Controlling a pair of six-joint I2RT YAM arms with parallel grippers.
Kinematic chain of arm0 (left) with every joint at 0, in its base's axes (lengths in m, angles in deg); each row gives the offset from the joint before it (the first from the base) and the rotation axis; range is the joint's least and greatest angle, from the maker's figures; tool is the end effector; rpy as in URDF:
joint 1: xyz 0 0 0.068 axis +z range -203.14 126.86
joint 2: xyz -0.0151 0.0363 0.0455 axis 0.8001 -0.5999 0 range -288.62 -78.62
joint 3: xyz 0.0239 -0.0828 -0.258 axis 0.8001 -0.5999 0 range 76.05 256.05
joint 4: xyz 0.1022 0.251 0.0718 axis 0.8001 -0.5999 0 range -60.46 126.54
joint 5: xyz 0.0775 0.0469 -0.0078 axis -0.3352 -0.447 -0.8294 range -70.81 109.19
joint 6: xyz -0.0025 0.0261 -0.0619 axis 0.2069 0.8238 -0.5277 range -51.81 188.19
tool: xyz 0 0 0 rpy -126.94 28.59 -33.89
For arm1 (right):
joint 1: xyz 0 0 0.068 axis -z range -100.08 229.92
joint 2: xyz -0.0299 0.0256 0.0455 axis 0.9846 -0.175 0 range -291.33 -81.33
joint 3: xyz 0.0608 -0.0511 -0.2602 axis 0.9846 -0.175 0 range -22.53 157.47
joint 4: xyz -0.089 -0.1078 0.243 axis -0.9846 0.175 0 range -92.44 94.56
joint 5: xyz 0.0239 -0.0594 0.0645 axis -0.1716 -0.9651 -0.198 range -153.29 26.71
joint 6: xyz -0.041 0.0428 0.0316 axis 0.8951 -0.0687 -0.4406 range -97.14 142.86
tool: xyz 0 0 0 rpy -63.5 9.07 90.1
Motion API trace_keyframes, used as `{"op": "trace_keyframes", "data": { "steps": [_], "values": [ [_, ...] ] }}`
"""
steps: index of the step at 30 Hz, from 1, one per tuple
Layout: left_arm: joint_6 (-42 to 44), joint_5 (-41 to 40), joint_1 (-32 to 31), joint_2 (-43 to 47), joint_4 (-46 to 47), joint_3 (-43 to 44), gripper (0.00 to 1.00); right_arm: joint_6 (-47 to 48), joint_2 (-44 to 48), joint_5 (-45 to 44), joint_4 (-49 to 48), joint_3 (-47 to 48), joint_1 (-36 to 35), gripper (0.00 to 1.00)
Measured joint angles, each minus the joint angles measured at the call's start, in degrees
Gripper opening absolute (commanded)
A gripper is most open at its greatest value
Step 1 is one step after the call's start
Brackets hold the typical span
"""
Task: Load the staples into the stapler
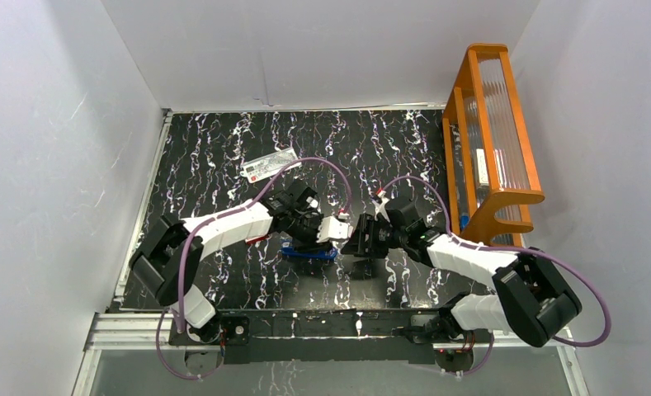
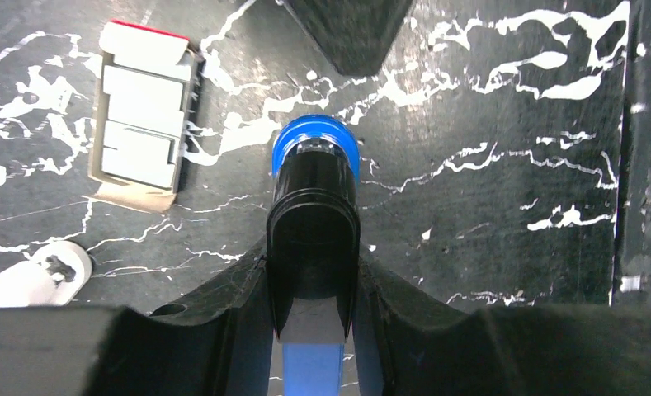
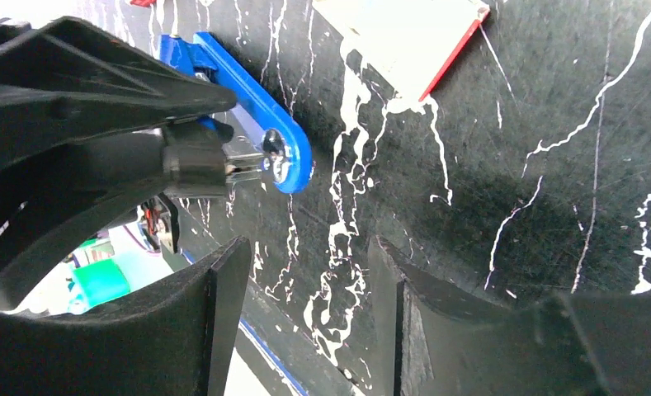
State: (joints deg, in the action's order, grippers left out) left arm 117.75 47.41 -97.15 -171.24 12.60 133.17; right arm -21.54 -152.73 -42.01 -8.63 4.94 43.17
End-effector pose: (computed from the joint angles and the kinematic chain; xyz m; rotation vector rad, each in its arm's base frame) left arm 0.2300 -0.2574 0.1668 1.9594 1.6029 -0.6008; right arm 0.2019 0.1750 0.1464 -0.0618 2.4487 1.1262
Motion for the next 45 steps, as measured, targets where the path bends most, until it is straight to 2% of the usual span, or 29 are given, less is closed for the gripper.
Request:
{"op": "trace_keyframes", "data": {
  "steps": [7,13,18,25,30,39,45],
  "values": [
    [-4.46,2.25,0.00,7.78,6.80,-5.64,0.19,-0.72,-3.74,2.95,-1.33,0.44,0.00,0.60],
    [-6.36,4.13,0.00,9.01,10.82,-7.69,0.15,-1.29,-5.97,4.70,-3.28,3.23,0.00,0.52],
    [-7.67,4.42,0.00,9.03,12.76,-8.31,0.07,-1.88,-7.37,5.33,-4.37,3.52,0.00,0.34],
    [-10.25,5.92,0.44,9.05,15.56,-9.51,0.00,-2.25,-8.76,8.26,-6.58,2.93,0.04,0.27],
    [-12.35,9.75,2.19,9.60,17.09,-10.56,0.00,-2.43,-8.74,9.64,-8.76,1.14,0.74,0.25],
    [-17.94,23.30,10.23,14.91,21.29,-13.51,0.00,-3.28,-7.41,12.17,-11.65,-3.08,3.98,0.24],
    [-25.29,28.85,13.81,17.79,31.50,-18.53,0.00,-2.95,-5.95,12.39,-12.48,-3.80,4.26,0.24]
  ]
}}
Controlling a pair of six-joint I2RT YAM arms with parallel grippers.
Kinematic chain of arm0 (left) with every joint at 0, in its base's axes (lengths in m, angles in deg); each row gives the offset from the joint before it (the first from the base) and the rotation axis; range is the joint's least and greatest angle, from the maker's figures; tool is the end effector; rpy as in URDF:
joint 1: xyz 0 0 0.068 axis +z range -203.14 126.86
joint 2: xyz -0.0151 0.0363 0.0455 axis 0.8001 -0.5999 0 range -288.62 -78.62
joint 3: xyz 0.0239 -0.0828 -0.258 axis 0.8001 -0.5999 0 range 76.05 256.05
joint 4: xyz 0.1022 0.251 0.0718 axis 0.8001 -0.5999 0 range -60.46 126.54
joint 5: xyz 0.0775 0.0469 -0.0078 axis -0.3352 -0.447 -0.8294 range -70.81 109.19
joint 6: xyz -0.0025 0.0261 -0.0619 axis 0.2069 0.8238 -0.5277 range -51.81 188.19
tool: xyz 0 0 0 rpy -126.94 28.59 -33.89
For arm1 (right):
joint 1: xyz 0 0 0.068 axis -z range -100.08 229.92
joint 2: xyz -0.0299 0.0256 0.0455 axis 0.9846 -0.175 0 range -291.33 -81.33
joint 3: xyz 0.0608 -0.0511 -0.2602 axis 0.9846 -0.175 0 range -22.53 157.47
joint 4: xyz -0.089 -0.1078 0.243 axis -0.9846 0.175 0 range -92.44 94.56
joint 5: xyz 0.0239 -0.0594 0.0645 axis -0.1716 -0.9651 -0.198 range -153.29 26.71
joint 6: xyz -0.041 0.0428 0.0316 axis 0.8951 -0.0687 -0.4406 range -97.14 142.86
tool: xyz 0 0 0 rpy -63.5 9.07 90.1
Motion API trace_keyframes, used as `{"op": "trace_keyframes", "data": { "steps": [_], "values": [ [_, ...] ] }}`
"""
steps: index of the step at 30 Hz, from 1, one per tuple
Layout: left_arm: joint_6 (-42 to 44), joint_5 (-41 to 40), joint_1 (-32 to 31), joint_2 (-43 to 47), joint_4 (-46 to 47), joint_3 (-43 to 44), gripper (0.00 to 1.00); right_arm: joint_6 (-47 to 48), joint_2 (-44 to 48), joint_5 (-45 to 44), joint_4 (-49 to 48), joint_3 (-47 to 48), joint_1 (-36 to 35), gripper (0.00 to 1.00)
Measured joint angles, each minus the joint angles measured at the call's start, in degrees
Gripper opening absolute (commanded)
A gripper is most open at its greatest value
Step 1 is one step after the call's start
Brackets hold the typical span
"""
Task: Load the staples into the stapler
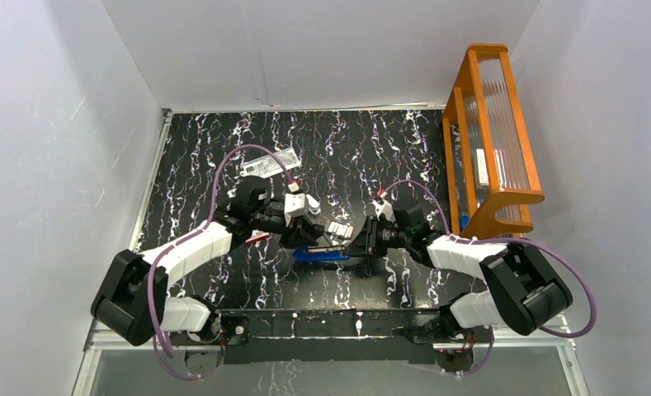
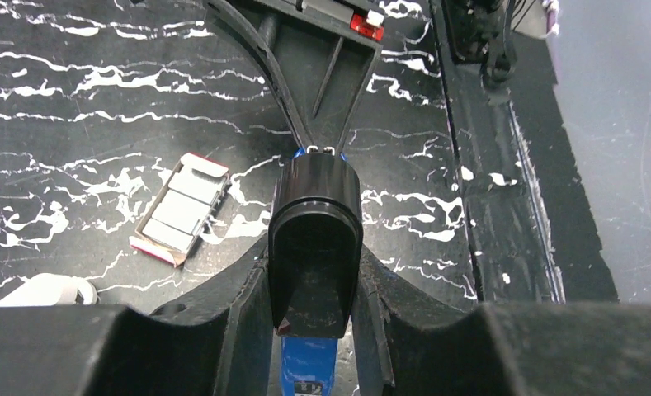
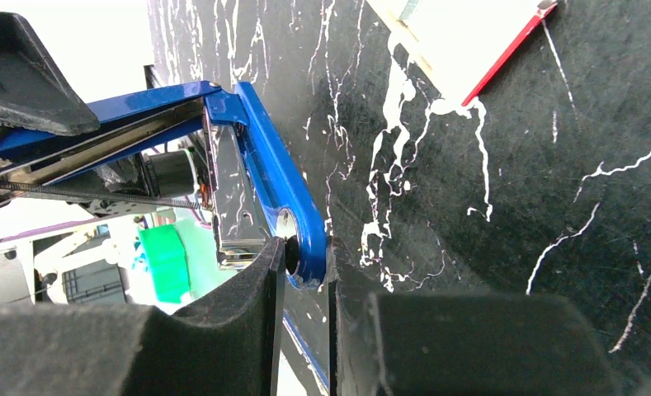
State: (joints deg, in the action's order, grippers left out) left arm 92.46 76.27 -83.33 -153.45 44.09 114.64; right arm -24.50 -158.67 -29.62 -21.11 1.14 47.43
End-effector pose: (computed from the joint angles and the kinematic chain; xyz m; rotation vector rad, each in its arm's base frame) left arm 0.2288 -0.1852 0.2096 1.4058 1.4010 -1.0839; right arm 0.2073 0.1672 0.1242 -0.0647 2.4357 1.3625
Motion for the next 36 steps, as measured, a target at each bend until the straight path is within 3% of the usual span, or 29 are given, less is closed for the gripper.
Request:
{"op": "trace_keyframes", "data": {
  "steps": [18,36],
  "values": [
    [-25.14,6.82,5.49,7.23,34.21,-8.15,0.00,-1.95,13.79,0.07,-0.85,-2.49,1.92,0.25],
    [-38.32,6.75,6.56,10.45,49.72,-11.69,0.00,-0.98,23.63,0.39,-1.49,-7.15,2.97,0.26]
  ]
}}
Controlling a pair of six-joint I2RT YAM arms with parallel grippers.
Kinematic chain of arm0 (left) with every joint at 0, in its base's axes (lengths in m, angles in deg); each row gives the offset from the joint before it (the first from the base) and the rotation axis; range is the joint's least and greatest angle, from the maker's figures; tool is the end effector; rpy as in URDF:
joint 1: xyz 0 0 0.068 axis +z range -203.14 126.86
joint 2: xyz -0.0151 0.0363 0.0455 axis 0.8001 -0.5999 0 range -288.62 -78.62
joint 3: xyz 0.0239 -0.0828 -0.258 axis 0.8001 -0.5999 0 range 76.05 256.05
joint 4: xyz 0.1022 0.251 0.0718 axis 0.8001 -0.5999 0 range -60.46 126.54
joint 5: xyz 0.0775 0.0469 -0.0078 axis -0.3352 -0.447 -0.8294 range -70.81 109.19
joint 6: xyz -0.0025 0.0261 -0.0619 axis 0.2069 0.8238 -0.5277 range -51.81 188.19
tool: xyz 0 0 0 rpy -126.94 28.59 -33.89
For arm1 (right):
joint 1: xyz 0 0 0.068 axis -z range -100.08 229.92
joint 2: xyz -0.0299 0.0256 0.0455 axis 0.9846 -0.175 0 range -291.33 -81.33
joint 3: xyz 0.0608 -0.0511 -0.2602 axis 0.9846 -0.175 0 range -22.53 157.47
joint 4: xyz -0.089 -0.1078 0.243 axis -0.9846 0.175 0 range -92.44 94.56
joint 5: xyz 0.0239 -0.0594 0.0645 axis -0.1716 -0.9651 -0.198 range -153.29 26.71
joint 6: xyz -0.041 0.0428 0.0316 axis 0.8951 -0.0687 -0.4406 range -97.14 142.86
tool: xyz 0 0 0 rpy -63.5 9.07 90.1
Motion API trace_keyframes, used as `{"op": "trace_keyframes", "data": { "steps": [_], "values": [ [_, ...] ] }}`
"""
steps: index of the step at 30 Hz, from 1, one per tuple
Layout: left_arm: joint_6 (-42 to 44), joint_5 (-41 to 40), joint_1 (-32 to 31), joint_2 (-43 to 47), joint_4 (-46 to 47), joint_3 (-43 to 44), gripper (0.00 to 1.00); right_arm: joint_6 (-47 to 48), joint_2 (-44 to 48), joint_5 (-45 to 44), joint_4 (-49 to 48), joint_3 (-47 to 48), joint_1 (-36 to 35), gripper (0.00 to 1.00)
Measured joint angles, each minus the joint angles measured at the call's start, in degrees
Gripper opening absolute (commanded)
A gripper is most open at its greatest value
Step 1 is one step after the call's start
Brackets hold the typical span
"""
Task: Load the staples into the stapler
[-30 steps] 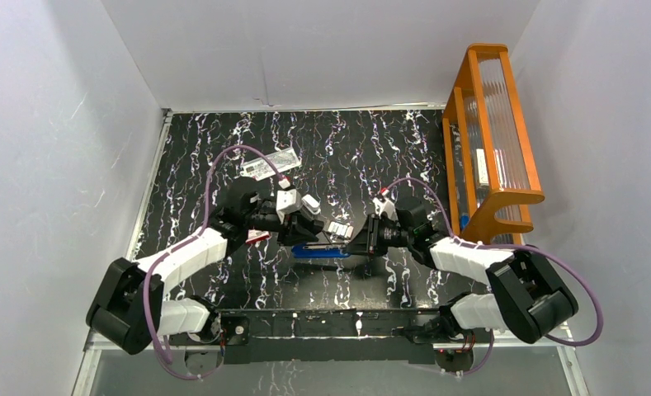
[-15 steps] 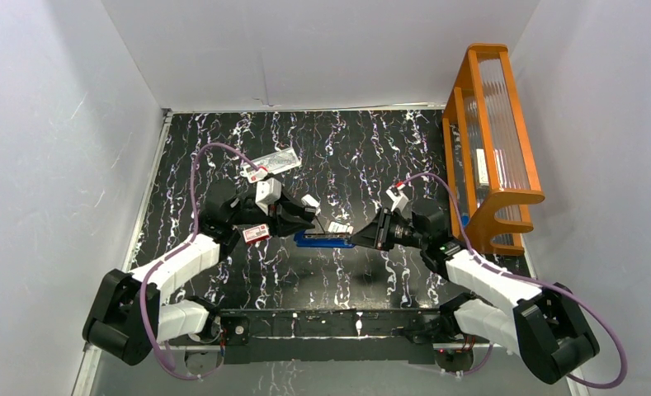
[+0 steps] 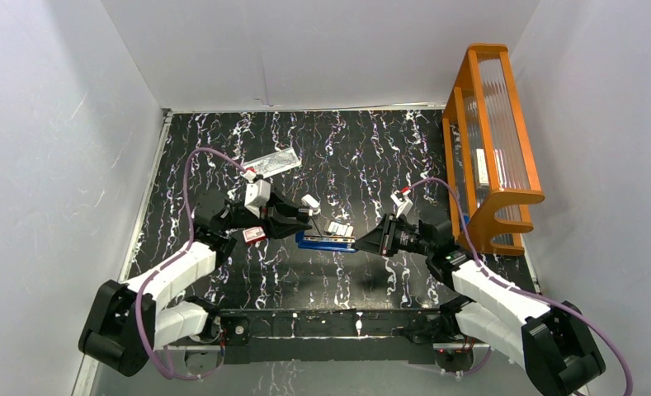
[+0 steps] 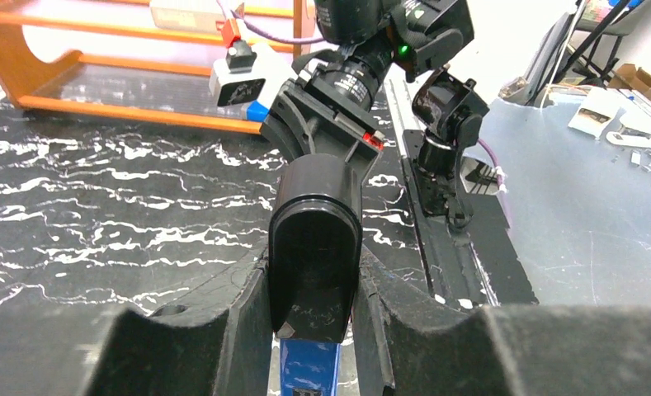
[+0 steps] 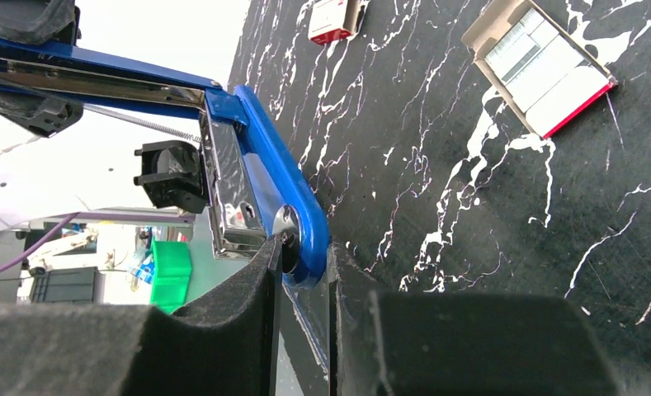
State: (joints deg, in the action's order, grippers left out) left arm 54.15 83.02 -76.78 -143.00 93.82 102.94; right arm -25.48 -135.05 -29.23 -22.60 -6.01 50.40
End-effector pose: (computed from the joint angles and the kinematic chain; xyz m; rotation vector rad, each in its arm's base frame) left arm 0.2051 -0.1423 0.2701 1.1127 1.0617 -1.2073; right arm 0.1808 0.1368 0.1784 -0.1229 2.0949 1.4385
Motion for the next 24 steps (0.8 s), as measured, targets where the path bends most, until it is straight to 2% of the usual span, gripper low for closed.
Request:
{"op": "trace_keyframes", "data": {
  "steps": [16,24],
  "values": [
    [-5.09,-0.74,1.03,5.46,2.86,-0.28,0.00,6.60,2.78,3.54,-0.22,-1.75,1.75,0.30],
    [-7.02,-3.43,2.21,5.33,5.60,-0.28,0.00,13.73,1.20,3.23,5.22,-1.75,1.77,0.38]
  ]
}}
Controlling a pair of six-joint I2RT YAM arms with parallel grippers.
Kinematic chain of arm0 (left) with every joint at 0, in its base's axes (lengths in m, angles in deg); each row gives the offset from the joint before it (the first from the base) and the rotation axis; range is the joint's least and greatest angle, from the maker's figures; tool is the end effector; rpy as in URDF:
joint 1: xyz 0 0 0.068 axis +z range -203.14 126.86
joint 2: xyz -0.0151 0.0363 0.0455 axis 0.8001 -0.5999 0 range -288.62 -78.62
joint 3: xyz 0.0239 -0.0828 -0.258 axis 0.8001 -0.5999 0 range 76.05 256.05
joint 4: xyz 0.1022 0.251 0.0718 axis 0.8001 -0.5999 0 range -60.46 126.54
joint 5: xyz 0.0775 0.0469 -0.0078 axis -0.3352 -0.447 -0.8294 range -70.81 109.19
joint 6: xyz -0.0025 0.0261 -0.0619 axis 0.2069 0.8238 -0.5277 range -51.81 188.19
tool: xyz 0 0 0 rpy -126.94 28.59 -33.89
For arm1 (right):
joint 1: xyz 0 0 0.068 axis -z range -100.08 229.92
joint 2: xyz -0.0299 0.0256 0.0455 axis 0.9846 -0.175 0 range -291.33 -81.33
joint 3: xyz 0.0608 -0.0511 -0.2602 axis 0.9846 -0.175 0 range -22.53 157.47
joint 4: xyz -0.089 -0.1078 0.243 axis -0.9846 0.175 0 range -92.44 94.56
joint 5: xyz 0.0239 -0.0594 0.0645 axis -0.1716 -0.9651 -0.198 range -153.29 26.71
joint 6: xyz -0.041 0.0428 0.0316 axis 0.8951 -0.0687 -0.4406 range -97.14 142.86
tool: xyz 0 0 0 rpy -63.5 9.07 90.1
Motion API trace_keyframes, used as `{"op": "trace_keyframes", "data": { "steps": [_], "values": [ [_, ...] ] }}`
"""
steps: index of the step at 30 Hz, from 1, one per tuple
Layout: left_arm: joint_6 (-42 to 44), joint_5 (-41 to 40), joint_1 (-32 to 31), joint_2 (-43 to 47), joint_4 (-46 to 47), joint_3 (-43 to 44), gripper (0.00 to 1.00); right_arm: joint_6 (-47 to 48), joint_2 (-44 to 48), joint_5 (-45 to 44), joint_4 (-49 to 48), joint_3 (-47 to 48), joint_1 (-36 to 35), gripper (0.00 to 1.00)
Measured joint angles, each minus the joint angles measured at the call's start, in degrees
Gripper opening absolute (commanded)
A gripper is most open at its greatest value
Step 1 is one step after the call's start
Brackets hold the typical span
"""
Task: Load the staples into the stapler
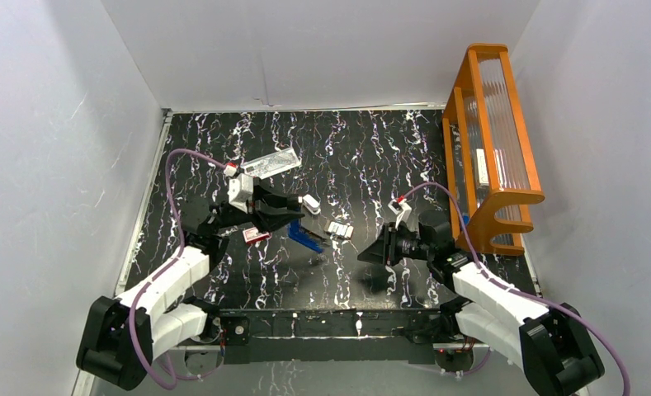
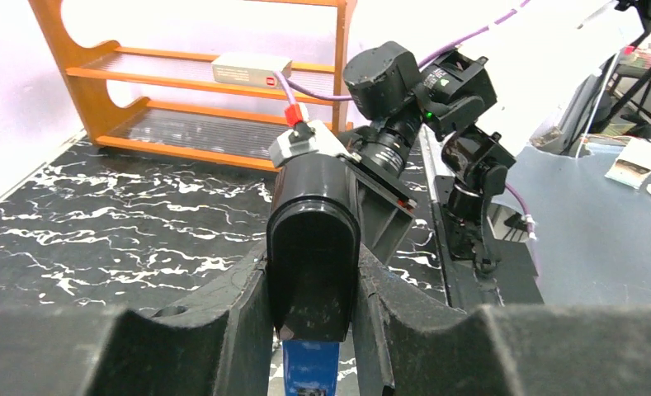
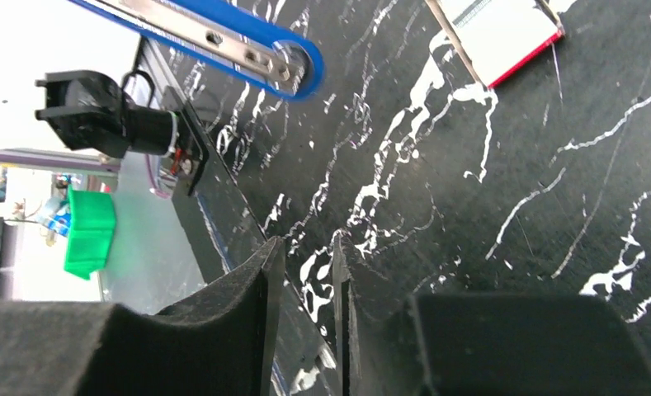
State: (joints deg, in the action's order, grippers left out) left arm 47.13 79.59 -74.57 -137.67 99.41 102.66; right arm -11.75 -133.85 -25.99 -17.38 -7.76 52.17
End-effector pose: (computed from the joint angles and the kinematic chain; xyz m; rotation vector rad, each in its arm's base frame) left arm 0.1945 -0.1264 0.2985 1.0118 0.9886 -1.1659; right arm 0.1739 0.1281 0.1622 -0.3419 2.1082 1.3183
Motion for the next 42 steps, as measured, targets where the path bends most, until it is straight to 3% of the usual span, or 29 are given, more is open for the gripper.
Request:
{"op": "trace_keyframes", "data": {
  "steps": [6,11,15,20,29,35,42],
  "values": [
    [-0.83,0.22,0.66,-1.22,1.42,0.17,0.00,3.63,-0.57,-1.01,3.63,0.13,0.00,0.47],
    [-0.87,1.64,0.66,-2.45,1.44,0.20,0.00,7.48,-0.13,-2.19,7.96,3.17,0.00,0.73],
    [-1.25,3.78,0.66,-3.37,1.55,0.57,0.00,10.91,-0.07,-2.56,8.26,6.84,-0.11,0.83],
    [-2.21,6.71,0.66,-4.63,1.70,1.33,0.00,15.02,-4.24,-2.43,1.68,10.16,-2.82,0.84],
    [-6.62,7.65,-0.44,-4.15,2.75,3.34,0.00,22.64,-13.03,-6.40,-18.45,12.72,-16.83,0.86],
    [-8.50,7.56,-1.84,-3.74,4.33,3.34,0.00,24.00,-19.65,-12.74,-27.80,17.94,-23.47,0.79],
    [-9.44,7.26,-2.29,-3.74,5.86,3.32,0.00,23.37,-24.72,-14.21,-34.18,19.10,-25.64,0.67]
  ]
}}
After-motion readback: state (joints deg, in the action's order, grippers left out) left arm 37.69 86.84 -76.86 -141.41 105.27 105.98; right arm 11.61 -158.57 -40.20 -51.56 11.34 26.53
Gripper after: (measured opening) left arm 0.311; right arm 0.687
